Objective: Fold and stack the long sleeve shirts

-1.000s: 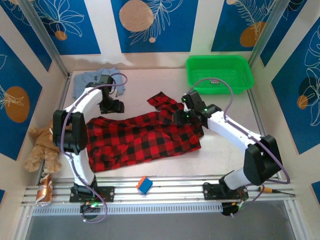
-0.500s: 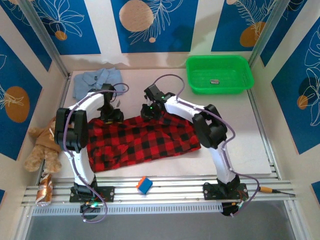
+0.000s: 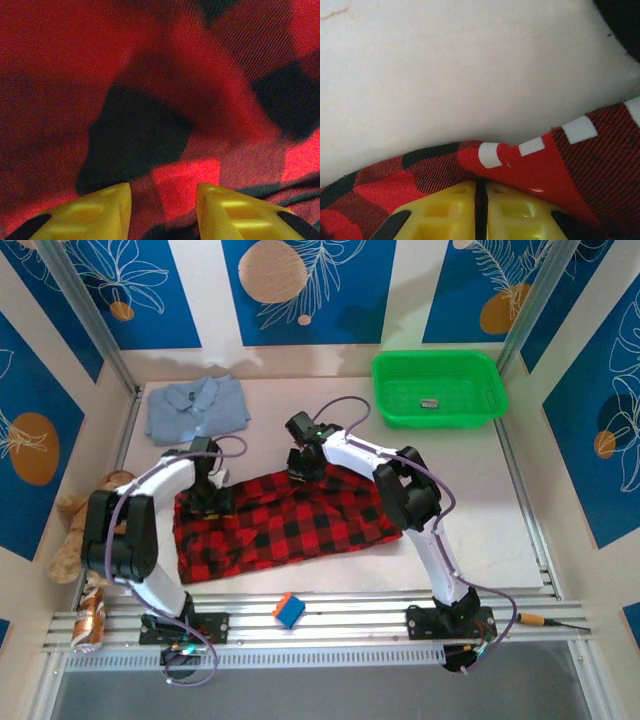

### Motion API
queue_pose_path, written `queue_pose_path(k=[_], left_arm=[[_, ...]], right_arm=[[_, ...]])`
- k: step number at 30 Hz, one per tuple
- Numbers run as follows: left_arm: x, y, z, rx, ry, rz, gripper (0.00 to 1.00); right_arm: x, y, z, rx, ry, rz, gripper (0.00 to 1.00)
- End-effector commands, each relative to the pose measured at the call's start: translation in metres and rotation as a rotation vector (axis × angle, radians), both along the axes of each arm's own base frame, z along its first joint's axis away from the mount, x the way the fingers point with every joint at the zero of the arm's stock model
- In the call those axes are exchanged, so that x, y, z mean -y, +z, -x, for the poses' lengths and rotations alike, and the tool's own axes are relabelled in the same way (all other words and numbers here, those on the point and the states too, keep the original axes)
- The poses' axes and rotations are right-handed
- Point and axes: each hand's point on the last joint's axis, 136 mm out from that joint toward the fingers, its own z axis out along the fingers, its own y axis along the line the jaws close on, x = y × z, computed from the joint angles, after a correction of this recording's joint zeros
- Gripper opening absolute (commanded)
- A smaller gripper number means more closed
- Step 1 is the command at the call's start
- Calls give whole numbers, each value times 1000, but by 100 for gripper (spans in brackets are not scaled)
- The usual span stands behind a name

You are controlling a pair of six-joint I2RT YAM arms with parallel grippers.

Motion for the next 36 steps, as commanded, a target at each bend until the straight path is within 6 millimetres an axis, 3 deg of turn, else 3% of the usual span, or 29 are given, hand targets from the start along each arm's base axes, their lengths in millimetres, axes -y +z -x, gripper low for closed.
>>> queue_pose_path(k=[1,4,7,11,16,18,23,27,31,36], left_arm=[[-6,12,14,52,92,7,38],[-19,27,23,116,187,-26,38],[-24,55,16,252,281,7,41],[-12,101,-19,343,254,72,53],[10,125,-77,376,131,109,60],[30,120,-95,364,62,124,57],[83,80,-122,301,-34,189,40],[109,49,-136,259,-64,201,35],[111,23,-136,193,-102,147,31],[81,2,-98,65,-103,30,29]], right_arm=[[30,-30,3,-60,-95,122,14],[30,-34,4,-67,-100,120,14],[26,-33,6,-52,-87,107,14],[25,-31,7,-41,-74,111,14],[23,-31,9,-35,-64,113,14],[22,-34,9,-38,-64,116,14],[23,-38,13,-49,-67,124,13],[24,-40,15,-53,-68,132,13],[28,-41,16,-57,-75,146,13],[38,-41,15,-64,-107,166,13]])
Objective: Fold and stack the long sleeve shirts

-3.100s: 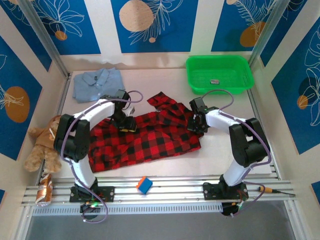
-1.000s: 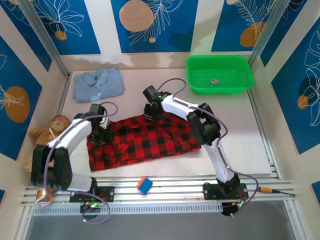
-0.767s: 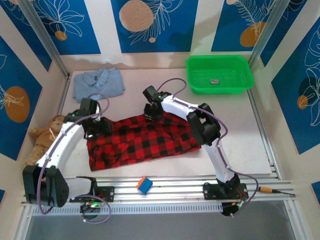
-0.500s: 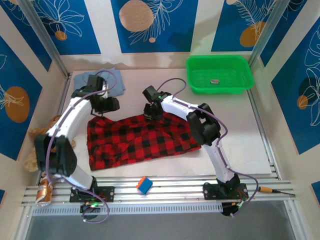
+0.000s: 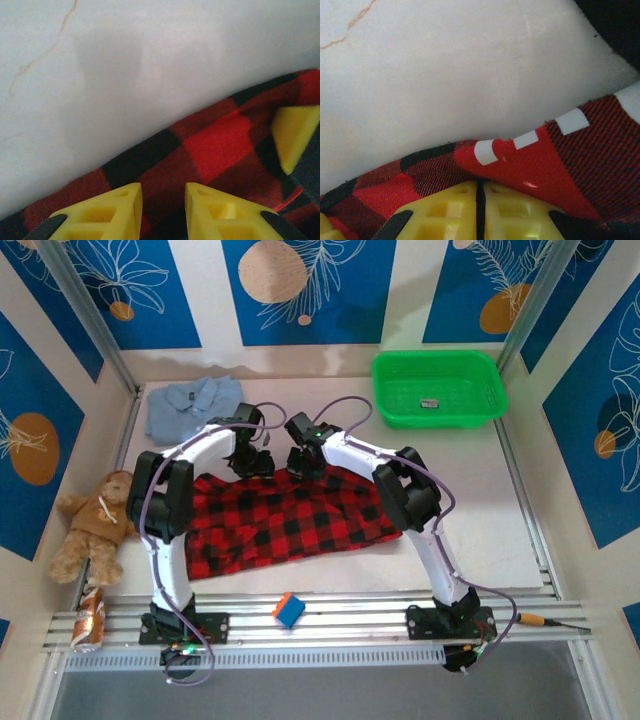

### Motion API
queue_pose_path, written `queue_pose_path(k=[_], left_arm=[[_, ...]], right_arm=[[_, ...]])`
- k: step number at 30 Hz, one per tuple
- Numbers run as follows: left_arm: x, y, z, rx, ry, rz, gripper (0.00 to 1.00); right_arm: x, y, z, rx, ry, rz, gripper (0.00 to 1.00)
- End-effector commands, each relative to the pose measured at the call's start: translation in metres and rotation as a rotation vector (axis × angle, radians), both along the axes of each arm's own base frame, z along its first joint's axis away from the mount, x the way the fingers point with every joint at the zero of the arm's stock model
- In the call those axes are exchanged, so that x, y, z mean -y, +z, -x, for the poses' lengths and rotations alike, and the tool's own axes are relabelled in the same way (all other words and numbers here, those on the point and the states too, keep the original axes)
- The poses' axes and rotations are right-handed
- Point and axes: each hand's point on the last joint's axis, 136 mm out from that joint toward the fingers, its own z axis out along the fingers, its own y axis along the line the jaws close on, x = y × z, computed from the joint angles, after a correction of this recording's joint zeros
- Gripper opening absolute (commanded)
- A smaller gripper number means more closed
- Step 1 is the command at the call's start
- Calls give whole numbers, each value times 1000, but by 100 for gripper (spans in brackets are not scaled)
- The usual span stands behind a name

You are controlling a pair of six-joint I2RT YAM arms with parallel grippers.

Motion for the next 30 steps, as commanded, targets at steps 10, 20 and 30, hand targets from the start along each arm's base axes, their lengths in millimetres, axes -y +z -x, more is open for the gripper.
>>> queue_pose_path(k=[10,20,30], left_arm=[[-72,1,92,-96,129,-93,25],[-117,7,138,-28,353,-111,24],[-145,97,124,240,526,-62,42]], right_arm=[[48,-45,21,-111,-102,171,13],[56,-52,24,-129,-120,167,13],[50,-42,21,-92,-97,140,13]])
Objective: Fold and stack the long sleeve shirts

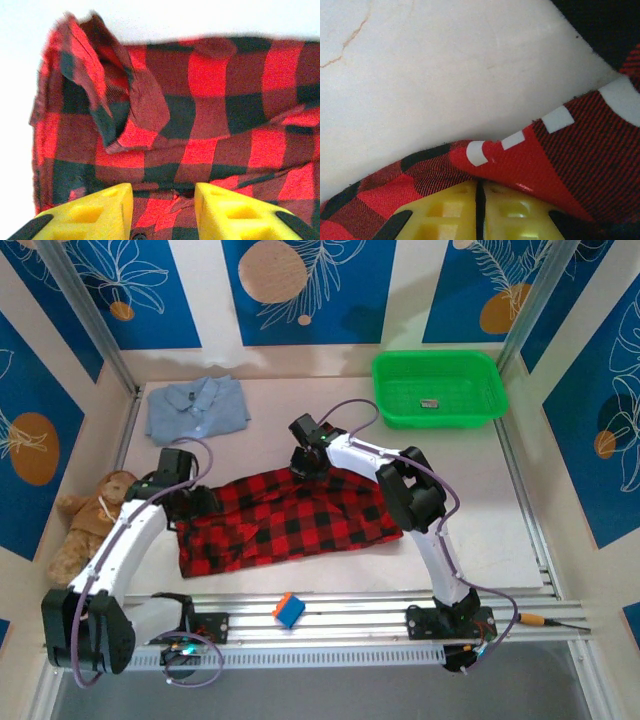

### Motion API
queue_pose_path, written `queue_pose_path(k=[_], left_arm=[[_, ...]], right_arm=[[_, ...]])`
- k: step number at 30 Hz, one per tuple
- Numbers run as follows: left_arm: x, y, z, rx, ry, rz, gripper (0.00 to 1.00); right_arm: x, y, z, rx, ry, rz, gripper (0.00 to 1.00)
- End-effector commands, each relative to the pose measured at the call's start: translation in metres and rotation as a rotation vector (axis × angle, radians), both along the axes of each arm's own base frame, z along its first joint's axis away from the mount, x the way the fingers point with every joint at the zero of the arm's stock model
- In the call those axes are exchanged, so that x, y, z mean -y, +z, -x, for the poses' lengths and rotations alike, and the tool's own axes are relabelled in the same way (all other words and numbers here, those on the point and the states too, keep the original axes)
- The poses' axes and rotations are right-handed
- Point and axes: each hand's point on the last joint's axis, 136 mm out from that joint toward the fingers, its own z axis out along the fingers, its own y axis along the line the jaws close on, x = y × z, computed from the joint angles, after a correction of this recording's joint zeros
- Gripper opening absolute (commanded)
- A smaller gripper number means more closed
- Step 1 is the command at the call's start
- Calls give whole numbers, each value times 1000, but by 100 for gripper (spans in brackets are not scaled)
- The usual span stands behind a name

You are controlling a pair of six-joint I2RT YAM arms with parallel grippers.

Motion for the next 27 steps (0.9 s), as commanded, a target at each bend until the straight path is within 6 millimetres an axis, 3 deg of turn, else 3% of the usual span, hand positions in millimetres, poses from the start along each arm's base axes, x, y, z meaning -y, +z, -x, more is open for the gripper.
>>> queue_pose_path(k=[1,6,15,20,24,27], left_arm=[[-12,20,-8,26,61,7,46],[-17,6,-20,-1,85,85,54],[-20,-26,-37,-54,99,189,54],[-25,-49,-33,-99,119,198,52],[-28,-62,-34,-113,120,200,44],[-31,-69,-37,-116,124,211,28]], right_arm=[[42,-40,23,-109,-37,163,13],[39,-38,22,-102,-28,159,13],[39,-44,25,-113,-27,167,13],[39,-42,23,-110,-23,172,13],[39,-43,23,-112,-22,178,13],[40,-44,24,-117,-26,182,13]])
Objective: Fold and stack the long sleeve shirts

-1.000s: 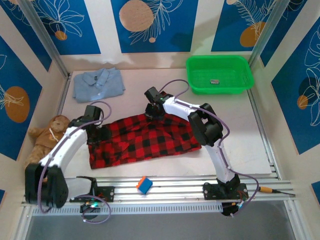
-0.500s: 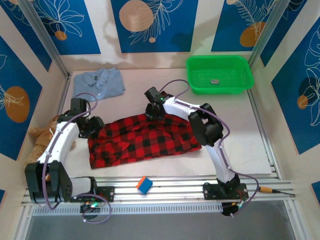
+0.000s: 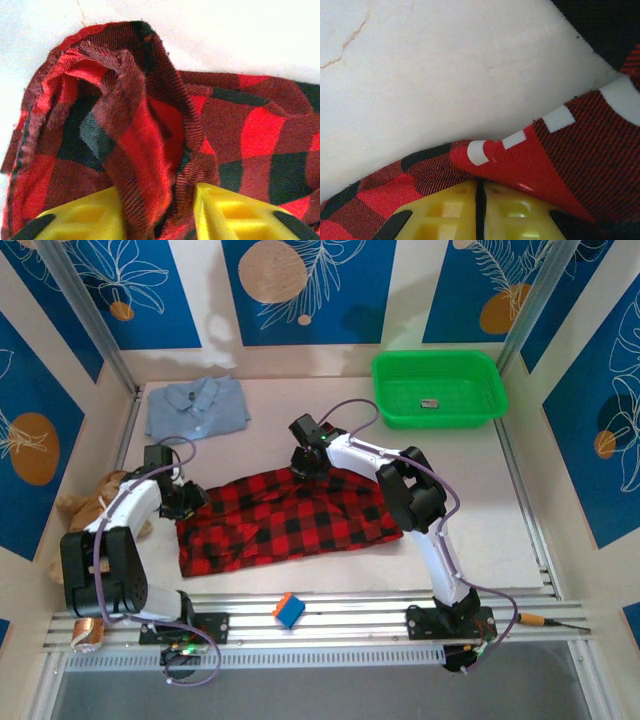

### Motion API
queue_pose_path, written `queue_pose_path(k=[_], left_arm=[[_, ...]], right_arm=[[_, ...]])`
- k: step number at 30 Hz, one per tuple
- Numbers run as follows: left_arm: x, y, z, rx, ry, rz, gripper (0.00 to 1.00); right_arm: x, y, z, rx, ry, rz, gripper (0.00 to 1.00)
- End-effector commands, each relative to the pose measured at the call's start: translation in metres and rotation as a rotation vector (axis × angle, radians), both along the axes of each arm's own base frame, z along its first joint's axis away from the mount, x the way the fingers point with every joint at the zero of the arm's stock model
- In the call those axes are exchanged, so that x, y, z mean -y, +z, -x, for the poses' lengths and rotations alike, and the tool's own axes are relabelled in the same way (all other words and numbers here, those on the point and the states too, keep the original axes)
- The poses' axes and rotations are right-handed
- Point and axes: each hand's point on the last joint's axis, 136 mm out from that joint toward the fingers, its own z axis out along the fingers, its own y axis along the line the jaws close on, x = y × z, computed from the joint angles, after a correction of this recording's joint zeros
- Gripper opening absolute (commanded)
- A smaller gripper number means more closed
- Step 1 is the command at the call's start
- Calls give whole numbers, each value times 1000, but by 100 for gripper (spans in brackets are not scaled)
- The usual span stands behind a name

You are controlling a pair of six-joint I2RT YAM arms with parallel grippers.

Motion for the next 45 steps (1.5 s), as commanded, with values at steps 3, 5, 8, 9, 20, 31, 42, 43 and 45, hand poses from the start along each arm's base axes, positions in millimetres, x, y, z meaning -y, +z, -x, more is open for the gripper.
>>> queue_pose_path(k=[3,5,8,9,20,31,42,43,45], left_arm=[[-19,-15,0,-3,33,25,13],[-32,-23,9,-25,80,33,10],[-35,-28,13,-38,112,43,8],[-36,-31,16,-48,118,34,7],[-29,28,2,124,149,70,50],[96,158,-57,495,-284,10,69],[199,67,-62,371,-584,62,70],[199,56,-60,347,-582,65,70],[196,37,-55,306,-568,67,70]], right_arm=[[44,-46,26,-127,-36,198,14],[46,-46,27,-130,-40,209,13],[48,-46,27,-129,-51,219,13],[48,-46,27,-130,-54,219,14],[7,30,11,50,78,24,31],[74,177,-18,341,203,101,69],[131,126,-93,311,347,247,62],[128,118,-100,310,361,264,61],[121,103,-112,308,400,293,60]])
